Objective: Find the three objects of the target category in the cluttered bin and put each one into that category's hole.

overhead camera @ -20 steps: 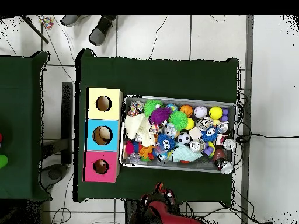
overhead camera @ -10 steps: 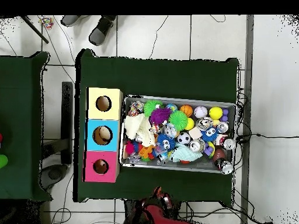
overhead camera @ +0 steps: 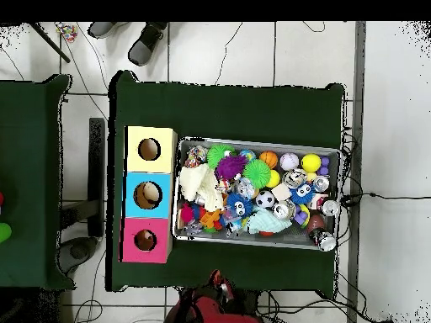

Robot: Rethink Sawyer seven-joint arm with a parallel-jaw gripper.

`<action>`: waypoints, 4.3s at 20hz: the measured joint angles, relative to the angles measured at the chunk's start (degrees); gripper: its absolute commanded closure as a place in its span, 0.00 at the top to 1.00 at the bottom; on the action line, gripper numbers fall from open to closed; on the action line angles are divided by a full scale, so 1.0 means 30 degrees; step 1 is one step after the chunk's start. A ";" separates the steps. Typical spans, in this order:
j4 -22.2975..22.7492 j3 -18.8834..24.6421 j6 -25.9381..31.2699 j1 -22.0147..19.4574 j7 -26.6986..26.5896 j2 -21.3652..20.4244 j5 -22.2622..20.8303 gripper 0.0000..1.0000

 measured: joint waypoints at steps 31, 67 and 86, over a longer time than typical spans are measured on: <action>0.3505 0.0571 -0.2614 0.8703 0.4010 -0.1125 0.6340 0.00; 0.0383 0.0320 0.0279 1.4046 0.5934 0.1939 0.9590 0.00; -0.2083 0.0336 0.2006 1.2590 0.5934 0.2366 0.9590 0.00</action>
